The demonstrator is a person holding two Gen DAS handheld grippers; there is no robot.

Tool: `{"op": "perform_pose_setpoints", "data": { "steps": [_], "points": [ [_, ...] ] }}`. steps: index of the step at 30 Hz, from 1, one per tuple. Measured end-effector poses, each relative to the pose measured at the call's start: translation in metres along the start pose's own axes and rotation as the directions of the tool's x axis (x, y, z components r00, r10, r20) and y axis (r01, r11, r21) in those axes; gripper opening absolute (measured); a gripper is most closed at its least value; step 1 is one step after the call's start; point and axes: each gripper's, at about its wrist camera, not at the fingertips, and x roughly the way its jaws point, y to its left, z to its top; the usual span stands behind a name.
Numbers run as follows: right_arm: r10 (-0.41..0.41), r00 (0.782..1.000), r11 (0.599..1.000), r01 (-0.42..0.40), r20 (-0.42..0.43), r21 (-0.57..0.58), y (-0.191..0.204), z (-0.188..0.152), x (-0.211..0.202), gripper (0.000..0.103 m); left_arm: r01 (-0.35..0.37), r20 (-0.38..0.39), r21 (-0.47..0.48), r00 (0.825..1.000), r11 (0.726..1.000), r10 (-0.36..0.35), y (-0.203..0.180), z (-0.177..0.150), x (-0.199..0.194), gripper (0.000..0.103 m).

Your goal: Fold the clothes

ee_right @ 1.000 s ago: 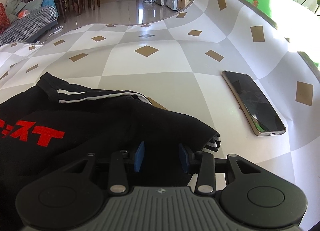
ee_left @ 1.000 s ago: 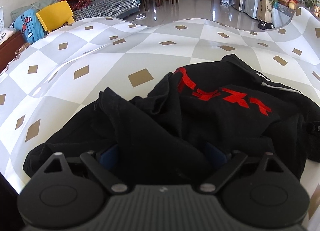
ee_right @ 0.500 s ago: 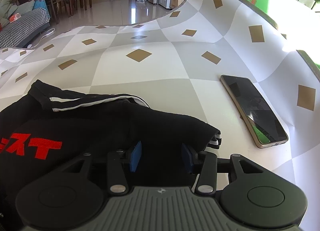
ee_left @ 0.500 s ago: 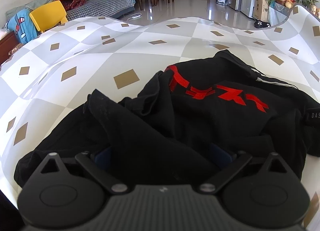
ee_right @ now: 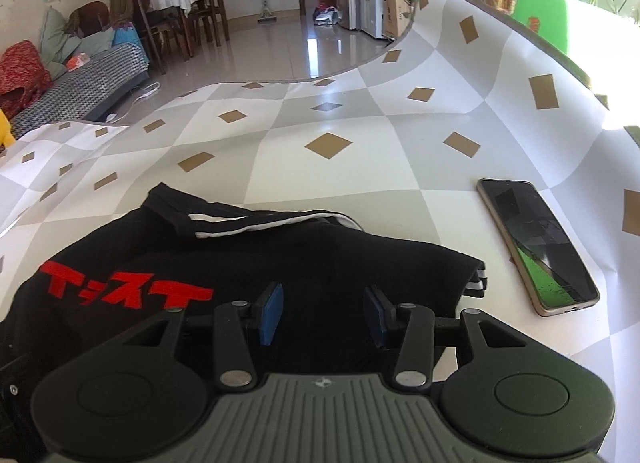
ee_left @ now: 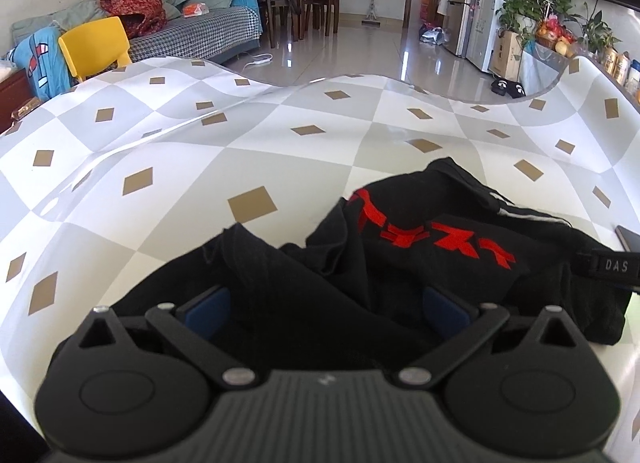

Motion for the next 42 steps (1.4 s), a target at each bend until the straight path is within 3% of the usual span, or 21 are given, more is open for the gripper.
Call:
{"op": "perform_pose_setpoints", "data": {
  "steps": [6, 11, 17, 23, 28, 34, 42],
  "points": [
    [0.138, 0.990, 0.987, -0.137, 0.005, -0.078, 0.020, -0.008, -0.014, 0.043, -0.068, 0.009, -0.109, 0.998, 0.992, 0.069, 0.036, 0.012, -0.010, 0.103],
    [0.254, 0.967, 0.952, -0.253, -0.018, -0.172, 0.044, -0.024, -0.027, 0.043, -0.141, -0.023, -0.200, 0.990, 0.970, 0.139, 0.064, 0.013, -0.008, 0.103],
    [0.386, 0.922, 0.882, -0.377, -0.025, -0.283, 0.072, -0.042, -0.044, 0.043, -0.197, -0.040, -0.242, 0.980, 0.950, 0.193, 0.082, 0.009, -0.009, 0.103],
    [0.448, 0.894, 0.822, -0.415, -0.007, -0.390, 0.097, -0.060, -0.063, 0.044, -0.231, -0.036, -0.270, 0.972, 0.935, 0.230, 0.091, 0.009, -0.012, 0.103],
    [0.506, 0.860, 0.719, -0.462, -0.065, -0.519, 0.123, -0.090, -0.076, 0.044, -0.256, -0.033, -0.289, 0.966, 0.923, 0.257, 0.097, 0.009, -0.014, 0.103],
    [0.455, 0.877, 0.647, -0.446, -0.156, -0.618, 0.147, -0.127, -0.060, 0.044, -0.257, -0.036, -0.287, 0.966, 0.923, 0.257, 0.097, 0.008, -0.013, 0.103],
    [0.447, 0.887, 0.608, -0.398, -0.118, -0.687, 0.153, -0.147, -0.050, 0.051, -0.254, -0.039, -0.282, 0.967, 0.925, 0.253, 0.097, 0.007, -0.012, 0.103]
  ]
}}
